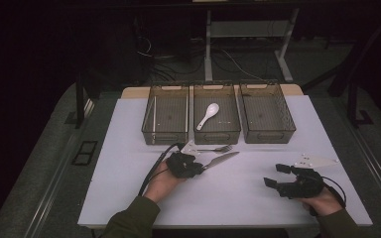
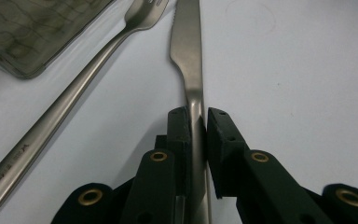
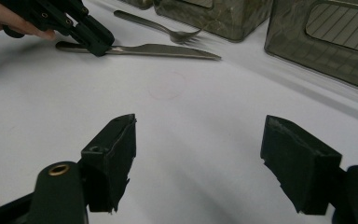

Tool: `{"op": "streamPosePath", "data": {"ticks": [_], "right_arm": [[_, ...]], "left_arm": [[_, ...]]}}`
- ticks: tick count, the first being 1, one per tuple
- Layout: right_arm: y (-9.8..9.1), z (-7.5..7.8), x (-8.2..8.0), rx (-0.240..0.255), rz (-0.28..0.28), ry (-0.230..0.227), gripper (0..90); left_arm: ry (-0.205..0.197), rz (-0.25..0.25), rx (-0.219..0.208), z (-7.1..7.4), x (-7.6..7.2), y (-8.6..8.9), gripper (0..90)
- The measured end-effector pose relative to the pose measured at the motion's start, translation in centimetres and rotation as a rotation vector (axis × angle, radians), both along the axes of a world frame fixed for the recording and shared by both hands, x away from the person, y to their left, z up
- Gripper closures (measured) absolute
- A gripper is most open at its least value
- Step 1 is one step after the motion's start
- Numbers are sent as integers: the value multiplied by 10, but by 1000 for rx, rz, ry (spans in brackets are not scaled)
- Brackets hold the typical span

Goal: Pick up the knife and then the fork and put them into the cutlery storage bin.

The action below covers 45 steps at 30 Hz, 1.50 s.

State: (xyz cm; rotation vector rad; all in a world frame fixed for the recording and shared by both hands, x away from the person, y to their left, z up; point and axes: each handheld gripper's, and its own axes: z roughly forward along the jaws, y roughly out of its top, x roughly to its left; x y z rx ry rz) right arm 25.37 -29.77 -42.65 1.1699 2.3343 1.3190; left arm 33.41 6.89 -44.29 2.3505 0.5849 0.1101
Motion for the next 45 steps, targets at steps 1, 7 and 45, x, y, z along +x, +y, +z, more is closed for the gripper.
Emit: {"op": "streamPosePath", "data": {"ticks": [1,7,45], "right_arm": [[0,0,0,1,0,1,263],[0,1,0,0,1,1,263],[67,57,38,175,97,-84,423]], "left_arm": [[5,-2,-7,0,0,0,790],[-3,-25,-38,6,-2,-1,790],[-155,36,-337,52,-13,-22,788]]}}
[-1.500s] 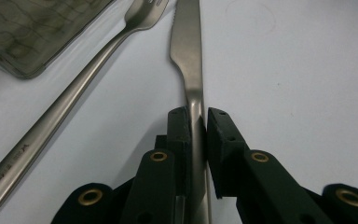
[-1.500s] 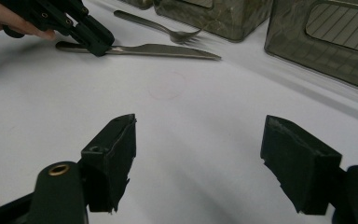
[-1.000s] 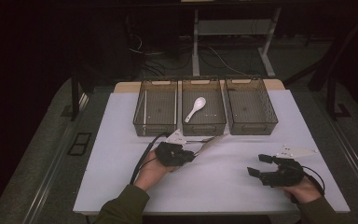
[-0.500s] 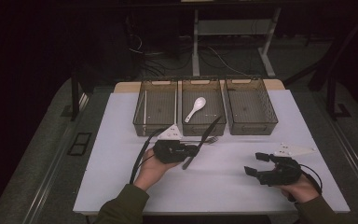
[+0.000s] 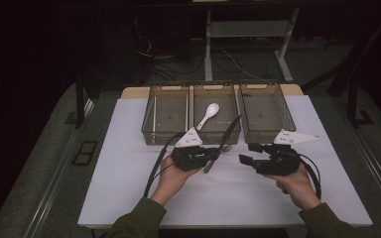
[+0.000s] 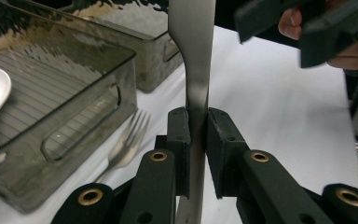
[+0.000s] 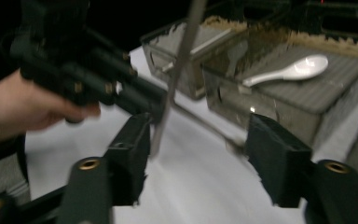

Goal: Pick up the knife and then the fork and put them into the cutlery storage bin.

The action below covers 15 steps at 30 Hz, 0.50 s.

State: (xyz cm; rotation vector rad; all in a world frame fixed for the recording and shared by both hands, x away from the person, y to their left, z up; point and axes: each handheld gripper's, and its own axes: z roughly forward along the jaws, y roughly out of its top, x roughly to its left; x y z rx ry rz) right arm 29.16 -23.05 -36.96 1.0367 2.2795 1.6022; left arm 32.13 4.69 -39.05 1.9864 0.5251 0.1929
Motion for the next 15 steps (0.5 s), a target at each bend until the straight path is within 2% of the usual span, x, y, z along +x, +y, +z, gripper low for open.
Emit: {"op": "streamPosePath", "data": {"ticks": [8,11,15], "right_arm": [[33,2,24,43,9,24,567],[40,0,30,75,16,43,661],[45,-2,35,85,7,52,755]], "left_arm": [[-29,44,-11,0,-2,-9,788],[-36,48,-6,1,-2,-8,788],[-45,47,-5,1,-2,-7,788]]}}
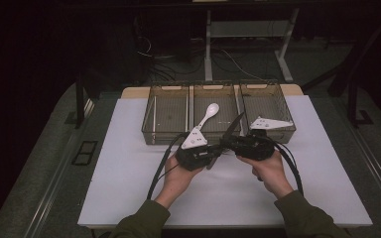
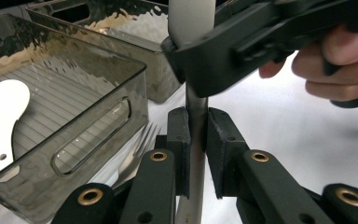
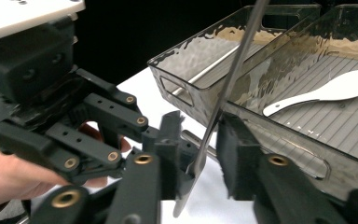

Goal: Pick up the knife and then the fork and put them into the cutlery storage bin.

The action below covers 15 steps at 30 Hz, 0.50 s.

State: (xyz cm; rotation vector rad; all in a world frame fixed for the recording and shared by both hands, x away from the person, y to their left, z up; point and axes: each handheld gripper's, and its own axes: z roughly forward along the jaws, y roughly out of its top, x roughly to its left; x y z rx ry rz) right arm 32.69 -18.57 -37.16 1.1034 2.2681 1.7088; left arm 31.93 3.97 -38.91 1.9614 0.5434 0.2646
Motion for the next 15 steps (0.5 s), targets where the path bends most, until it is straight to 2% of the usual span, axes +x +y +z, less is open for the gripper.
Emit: {"op": "streamPosePath", "data": {"ticks": [2,8,11,12,13,15], "right_arm": [[0,0,1,10,-5,-2,793],[1,0,2,22,-4,-1,817],[2,1,1,9,-2,-19,873],[1,1,1,1,0,-22,875],[0,1,1,-13,-12,-26,876],[-2,-1,3,-20,-16,-16,879]], "left_arm": [[-1,0,-4,0,0,0,788],[-5,2,-6,0,0,1,787],[6,-3,-26,0,0,1,796],[-9,-2,-28,1,0,3,806],[-6,-11,-53,2,1,5,890],[-2,-16,-72,4,2,8,889]]}}
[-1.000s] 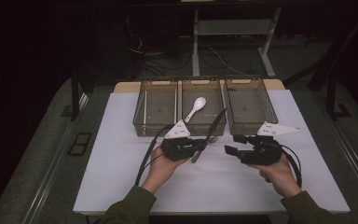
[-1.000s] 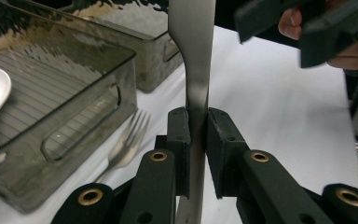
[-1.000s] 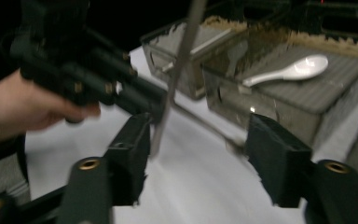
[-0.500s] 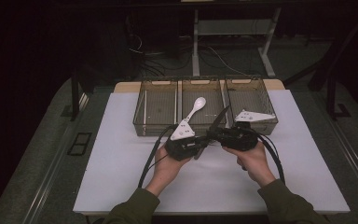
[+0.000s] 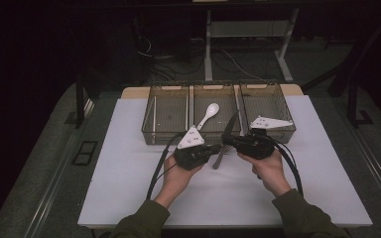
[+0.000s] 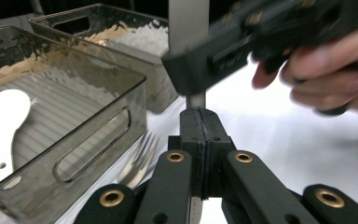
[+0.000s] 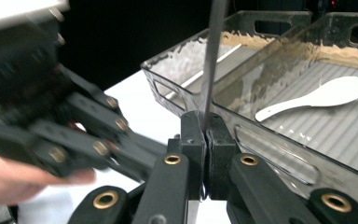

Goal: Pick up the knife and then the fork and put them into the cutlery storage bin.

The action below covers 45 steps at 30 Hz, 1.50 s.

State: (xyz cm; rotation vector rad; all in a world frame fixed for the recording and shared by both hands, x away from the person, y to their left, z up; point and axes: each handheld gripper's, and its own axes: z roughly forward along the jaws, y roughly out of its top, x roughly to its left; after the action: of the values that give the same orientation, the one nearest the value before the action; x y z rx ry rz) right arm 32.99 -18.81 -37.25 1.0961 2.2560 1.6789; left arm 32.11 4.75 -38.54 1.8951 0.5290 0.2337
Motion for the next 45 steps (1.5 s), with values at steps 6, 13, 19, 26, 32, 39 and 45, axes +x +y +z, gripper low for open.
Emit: {"op": "streamPosePath", "data": {"ticks": [6,13,19,26,32,39,45], "right_arm": [[0,0,-1,3,-2,-10,881],[-6,4,0,5,-12,-25,881],[-17,12,4,15,-37,-46,881],[-31,24,10,26,-67,-74,881],[-55,37,19,33,-126,-109,881],[-93,49,35,38,-240,-117,881],[-120,56,45,11,-324,-113,881]], "left_arm": [[-5,-7,0,1,-1,3,888],[10,-5,2,0,-5,17,855],[22,-10,17,2,-9,38,781],[34,-10,35,-2,-12,59,654],[47,-13,57,-8,-21,74,531],[49,-8,81,-15,-33,92,410],[57,5,74,-21,-41,107,348]]}}
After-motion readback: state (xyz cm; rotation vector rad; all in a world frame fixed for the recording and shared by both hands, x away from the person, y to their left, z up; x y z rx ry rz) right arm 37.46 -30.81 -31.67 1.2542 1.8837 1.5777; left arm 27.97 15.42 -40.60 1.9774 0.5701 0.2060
